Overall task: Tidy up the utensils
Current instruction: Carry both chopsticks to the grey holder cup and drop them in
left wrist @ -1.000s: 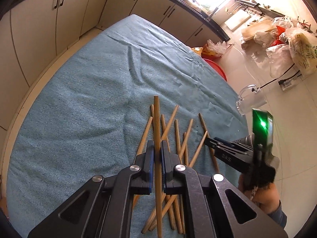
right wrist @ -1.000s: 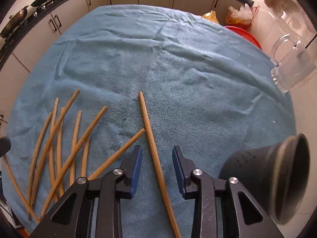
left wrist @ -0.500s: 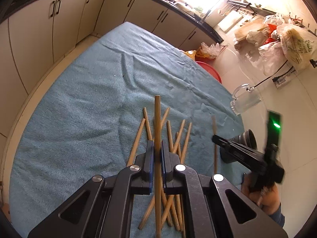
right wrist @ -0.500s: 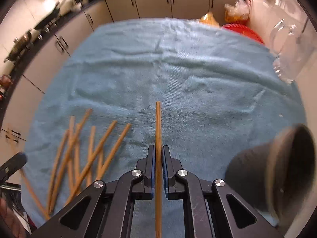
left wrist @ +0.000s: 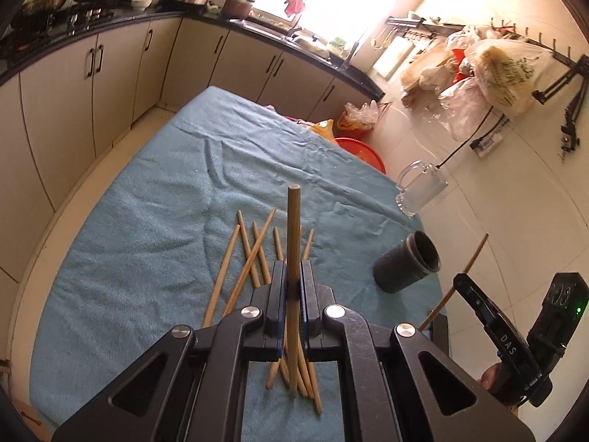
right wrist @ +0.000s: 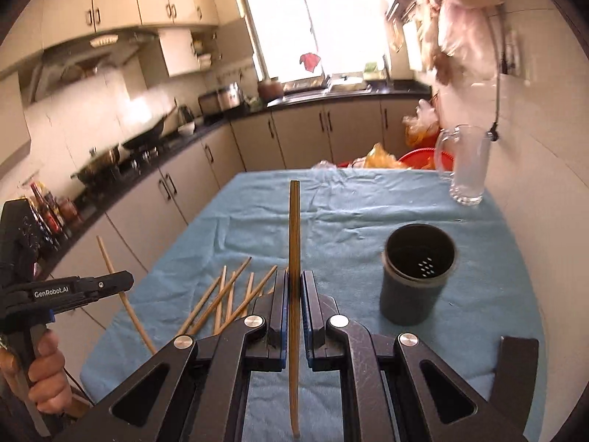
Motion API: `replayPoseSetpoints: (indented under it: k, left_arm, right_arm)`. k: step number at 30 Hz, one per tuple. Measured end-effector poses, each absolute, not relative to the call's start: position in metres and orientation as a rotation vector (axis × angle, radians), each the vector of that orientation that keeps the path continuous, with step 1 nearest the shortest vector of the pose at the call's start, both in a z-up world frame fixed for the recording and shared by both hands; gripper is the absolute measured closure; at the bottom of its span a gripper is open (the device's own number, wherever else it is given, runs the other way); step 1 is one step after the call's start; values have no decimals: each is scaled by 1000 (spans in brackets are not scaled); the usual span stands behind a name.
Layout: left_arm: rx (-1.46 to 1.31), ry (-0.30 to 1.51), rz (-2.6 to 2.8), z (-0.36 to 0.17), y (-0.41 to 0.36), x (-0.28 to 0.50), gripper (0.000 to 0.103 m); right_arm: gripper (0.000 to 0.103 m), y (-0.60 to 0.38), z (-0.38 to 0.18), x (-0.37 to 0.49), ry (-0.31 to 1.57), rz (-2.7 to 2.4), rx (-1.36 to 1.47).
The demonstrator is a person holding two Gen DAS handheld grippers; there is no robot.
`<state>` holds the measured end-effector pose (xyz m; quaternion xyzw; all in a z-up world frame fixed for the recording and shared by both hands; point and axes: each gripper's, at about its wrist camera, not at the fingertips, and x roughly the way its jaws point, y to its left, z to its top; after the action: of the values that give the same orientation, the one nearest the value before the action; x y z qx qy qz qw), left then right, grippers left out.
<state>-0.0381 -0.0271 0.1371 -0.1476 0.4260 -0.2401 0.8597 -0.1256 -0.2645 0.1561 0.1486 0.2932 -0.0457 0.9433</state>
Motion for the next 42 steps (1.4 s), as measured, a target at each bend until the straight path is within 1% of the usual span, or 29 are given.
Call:
replayPoseSetpoints:
  k: [8,19,32,42]
  left_arm:
    - [-299,862,-509,151,-25,-56,97]
    - [-279,826,-548,174,-34,-65,97]
    - [-237,793,-670,226,-112,-41,97]
    - [-258,756,-686,259,-186,0,97]
  right_arm:
    - [96,-276,163,-160,537,-104,373]
    - [96,-291,172,-184,469,-115,445]
    - [96,-356,215,-195,329,-235,522]
    - [96,-412,242,-173,236,-350,559]
